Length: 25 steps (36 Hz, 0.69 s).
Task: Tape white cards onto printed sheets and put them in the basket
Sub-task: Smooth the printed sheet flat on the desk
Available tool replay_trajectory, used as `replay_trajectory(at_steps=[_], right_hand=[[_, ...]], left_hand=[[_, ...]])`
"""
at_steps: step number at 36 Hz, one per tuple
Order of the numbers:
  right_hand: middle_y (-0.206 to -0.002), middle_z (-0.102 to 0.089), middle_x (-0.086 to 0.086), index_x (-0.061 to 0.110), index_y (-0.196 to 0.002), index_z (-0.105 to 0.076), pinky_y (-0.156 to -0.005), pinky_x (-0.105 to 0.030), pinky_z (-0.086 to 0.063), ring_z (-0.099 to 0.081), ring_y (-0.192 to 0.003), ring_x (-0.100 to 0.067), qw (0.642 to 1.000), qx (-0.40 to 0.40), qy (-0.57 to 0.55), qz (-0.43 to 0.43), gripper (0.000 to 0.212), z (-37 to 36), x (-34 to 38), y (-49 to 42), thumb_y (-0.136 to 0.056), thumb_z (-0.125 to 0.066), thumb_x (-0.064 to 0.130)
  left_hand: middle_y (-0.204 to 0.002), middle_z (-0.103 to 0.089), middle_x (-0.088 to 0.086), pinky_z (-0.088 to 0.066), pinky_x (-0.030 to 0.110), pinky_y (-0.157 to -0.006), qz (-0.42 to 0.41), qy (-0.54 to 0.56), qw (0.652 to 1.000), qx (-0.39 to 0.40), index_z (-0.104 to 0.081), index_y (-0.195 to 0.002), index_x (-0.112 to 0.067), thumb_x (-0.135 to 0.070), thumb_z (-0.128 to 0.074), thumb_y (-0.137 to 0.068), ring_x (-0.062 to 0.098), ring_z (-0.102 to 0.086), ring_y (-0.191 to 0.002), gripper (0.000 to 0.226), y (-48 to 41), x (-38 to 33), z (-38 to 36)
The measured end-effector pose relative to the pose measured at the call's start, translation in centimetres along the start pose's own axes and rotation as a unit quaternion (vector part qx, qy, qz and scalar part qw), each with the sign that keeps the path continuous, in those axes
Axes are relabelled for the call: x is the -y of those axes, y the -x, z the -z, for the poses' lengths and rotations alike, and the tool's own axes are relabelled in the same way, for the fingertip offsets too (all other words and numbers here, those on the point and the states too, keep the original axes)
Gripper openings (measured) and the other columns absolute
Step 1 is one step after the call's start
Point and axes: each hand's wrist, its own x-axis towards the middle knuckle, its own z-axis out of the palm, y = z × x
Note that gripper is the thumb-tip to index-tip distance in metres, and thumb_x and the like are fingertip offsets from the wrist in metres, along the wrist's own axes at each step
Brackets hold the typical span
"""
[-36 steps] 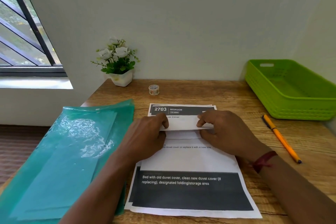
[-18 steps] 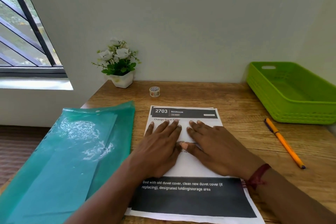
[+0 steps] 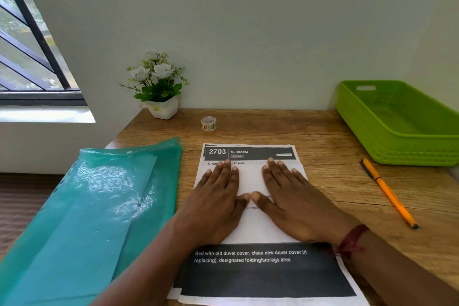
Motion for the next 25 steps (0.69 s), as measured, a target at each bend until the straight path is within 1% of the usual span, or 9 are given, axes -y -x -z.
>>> replay_trajectory(at_steps=[3, 6, 12, 16, 20, 25], right_hand=[[-0.16, 0.021, 0.0, 0.017, -0.153, 0.014, -0.121, -0.034, 0.007, 0.019, -0.147, -0.012, 1.0, 0.006, 0.0, -0.015, 0.092, 0.3, -0.9, 0.1, -0.078, 0.006, 0.072], [-0.16, 0.021, 0.0, 0.017, -0.153, 0.014, -0.121, -0.034, 0.006, 0.019, -0.147, -0.012, 1.0, 0.011, 0.013, -0.012, 0.093, 0.4, -1.4, 0.0, -0.079, 0.004, 0.072], [-0.16, 0.021, -0.002, 0.016, -0.152, 0.015, -0.121, -0.034, 0.006, 0.019, -0.147, -0.014, 1.0, 0.006, 0.03, -0.001, 0.092, 0.4, -1.7, 0.0, -0.082, -0.001, 0.072], [-0.16, 0.02, -0.002, 0.015, -0.152, 0.014, -0.121, -0.035, 0.006, 0.019, -0.147, -0.014, 0.999, 0.003, 0.036, 0.001, 0.092, 0.3, -1.8, -0.1, -0.082, -0.001, 0.072], [-0.16, 0.021, -0.002, 0.016, -0.152, 0.016, -0.121, -0.035, 0.006, 0.02, -0.146, -0.014, 0.999, 0.006, 0.036, 0.0, 0.091, 0.2, -1.9, -0.2, -0.083, -0.001, 0.072], [-0.159, 0.024, -0.001, 0.016, -0.151, 0.017, -0.121, -0.035, 0.008, 0.022, -0.146, -0.013, 1.0, 0.005, 0.031, -0.003, 0.09, 0.1, -1.9, -0.2, -0.082, 0.0, 0.072]], left_hand=[[-0.16, 0.023, 0.004, 0.003, 0.037, -0.124, 0.009, 0.007, 1.0, 0.013, 0.017, -0.152, -0.018, -0.057, -0.008, -0.099, 0.015, 0.021, -0.147, 0.071, 0.0, 0.1, 0.2], [-0.161, 0.021, 0.003, 0.003, 0.036, -0.123, 0.008, 0.007, 1.0, 0.016, 0.016, -0.153, -0.019, -0.058, -0.009, -0.099, 0.015, 0.02, -0.147, 0.071, -0.1, 0.3, 0.3], [-0.163, 0.011, 0.003, 0.004, 0.03, -0.119, 0.004, -0.002, 1.0, -0.003, 0.007, -0.155, -0.018, -0.058, -0.012, -0.1, 0.014, 0.012, -0.15, 0.071, 0.0, 0.3, 0.8], [-0.164, 0.007, 0.004, 0.003, 0.032, -0.12, 0.006, 0.002, 1.0, -0.016, 0.003, -0.156, -0.019, -0.058, -0.015, -0.1, 0.016, 0.008, -0.15, 0.071, 0.1, 0.4, 0.7], [-0.164, 0.012, 0.005, 0.004, 0.039, -0.123, 0.009, 0.002, 1.0, -0.024, 0.004, -0.156, -0.019, -0.056, -0.013, -0.101, 0.018, 0.015, -0.149, 0.069, -0.1, 1.0, 0.3], [-0.162, 0.018, 0.005, 0.002, 0.04, -0.123, 0.021, 0.017, 1.0, -0.006, 0.011, -0.155, -0.02, -0.055, -0.011, -0.101, 0.019, 0.019, -0.148, 0.068, -0.2, 1.1, 0.0]])
